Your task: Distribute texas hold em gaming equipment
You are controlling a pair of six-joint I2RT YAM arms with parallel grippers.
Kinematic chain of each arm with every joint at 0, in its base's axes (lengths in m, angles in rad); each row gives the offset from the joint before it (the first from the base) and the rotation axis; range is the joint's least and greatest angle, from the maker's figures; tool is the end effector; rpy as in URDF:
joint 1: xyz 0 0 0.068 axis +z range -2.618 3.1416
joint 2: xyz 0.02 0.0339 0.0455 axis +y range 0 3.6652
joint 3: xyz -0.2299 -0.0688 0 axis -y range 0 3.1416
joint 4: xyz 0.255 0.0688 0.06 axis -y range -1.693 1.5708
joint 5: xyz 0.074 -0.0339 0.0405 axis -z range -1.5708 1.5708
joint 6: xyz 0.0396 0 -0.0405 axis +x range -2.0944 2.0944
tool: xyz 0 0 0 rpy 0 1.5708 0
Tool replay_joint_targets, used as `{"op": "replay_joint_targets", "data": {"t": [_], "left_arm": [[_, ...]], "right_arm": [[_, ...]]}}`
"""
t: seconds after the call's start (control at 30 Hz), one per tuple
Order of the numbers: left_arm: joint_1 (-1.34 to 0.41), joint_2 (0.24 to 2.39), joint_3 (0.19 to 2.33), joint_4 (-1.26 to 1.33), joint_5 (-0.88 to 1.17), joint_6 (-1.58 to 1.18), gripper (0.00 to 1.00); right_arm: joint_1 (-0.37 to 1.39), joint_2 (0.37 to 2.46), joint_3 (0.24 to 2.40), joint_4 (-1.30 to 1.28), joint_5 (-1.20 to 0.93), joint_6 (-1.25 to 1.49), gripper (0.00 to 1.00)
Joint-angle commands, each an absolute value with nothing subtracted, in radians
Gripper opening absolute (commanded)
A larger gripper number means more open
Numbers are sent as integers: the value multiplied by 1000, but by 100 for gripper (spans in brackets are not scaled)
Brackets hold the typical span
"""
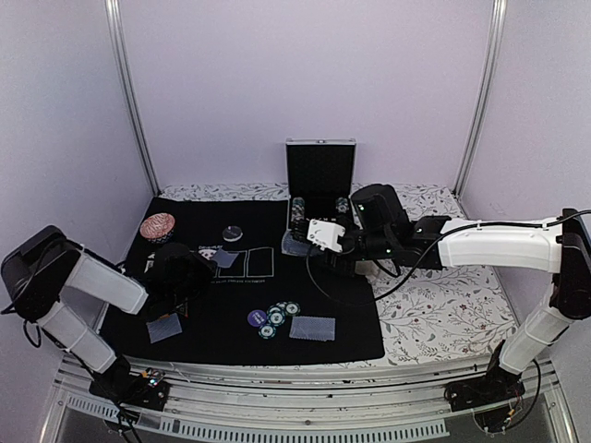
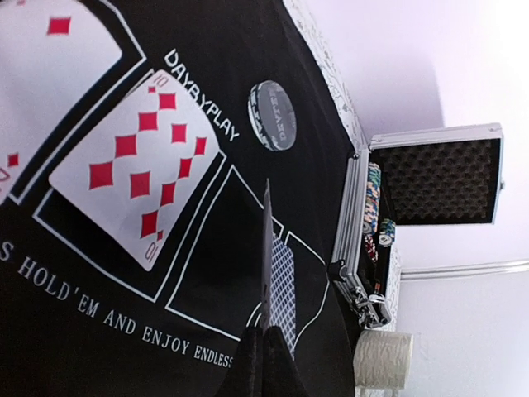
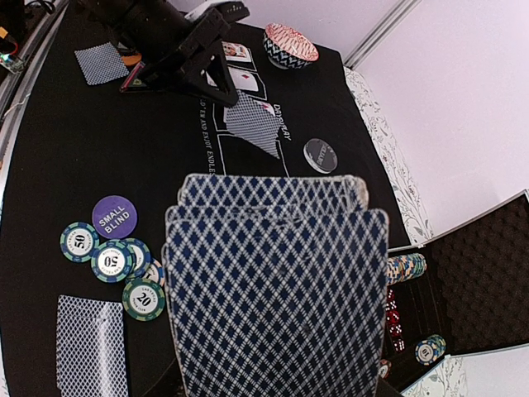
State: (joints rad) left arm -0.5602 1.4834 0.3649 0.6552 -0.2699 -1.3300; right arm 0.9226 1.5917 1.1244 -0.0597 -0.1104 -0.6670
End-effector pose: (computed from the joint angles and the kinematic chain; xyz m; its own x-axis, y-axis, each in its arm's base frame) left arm 0.2307 -0.1322 0.0893 -0.3914 -0.8594 -0.3291 -0.2937 0.4555 -0.8404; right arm 0.2244 0.3035 0.2250 0.2871 -0.6393 -0.7134 -0.8555 0.1638 -0.4912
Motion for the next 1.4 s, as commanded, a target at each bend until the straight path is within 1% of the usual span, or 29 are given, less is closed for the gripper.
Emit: {"op": "replay_joint_targets", "data": {"t": [0.0,0.13,0.27,0.4,0.8,0.93,1.1,1.23,1.3,1.37], "left_arm": [[-592,1592,351,863,-295,-1496,0],[-606,1675,334,961,-359,-1554,0],[-638,1753,376,965,-358,-1600,0],[-668,1817,385,982,-411,-1689,0],[-698,1829,410,888,-435,-1742,0],[-700,1812,403,862,-439,-1751,19],[-701,1762,395,829,-429,-1725,27],[-710,1652,402,741,-404,-1664,31],[-718,1573,427,649,-429,-1601,37],[-726,1491,466,499,-466,-1519,43]], "right_arm": [[928,1552,1116,-50,-106,-657,42],[927,1541,1107,-54,-101,-657,42],[927,1539,1105,-63,-94,-661,42],[927,1532,1106,-67,-92,-663,42],[927,1508,1098,-89,-75,-670,42],[927,1507,1100,-92,-74,-670,42],[928,1507,1104,-99,-72,-672,42],[927,1505,1107,-105,-71,-675,42],[928,1504,1107,-106,-70,-676,42],[927,1505,1106,-108,-71,-676,42]]}}
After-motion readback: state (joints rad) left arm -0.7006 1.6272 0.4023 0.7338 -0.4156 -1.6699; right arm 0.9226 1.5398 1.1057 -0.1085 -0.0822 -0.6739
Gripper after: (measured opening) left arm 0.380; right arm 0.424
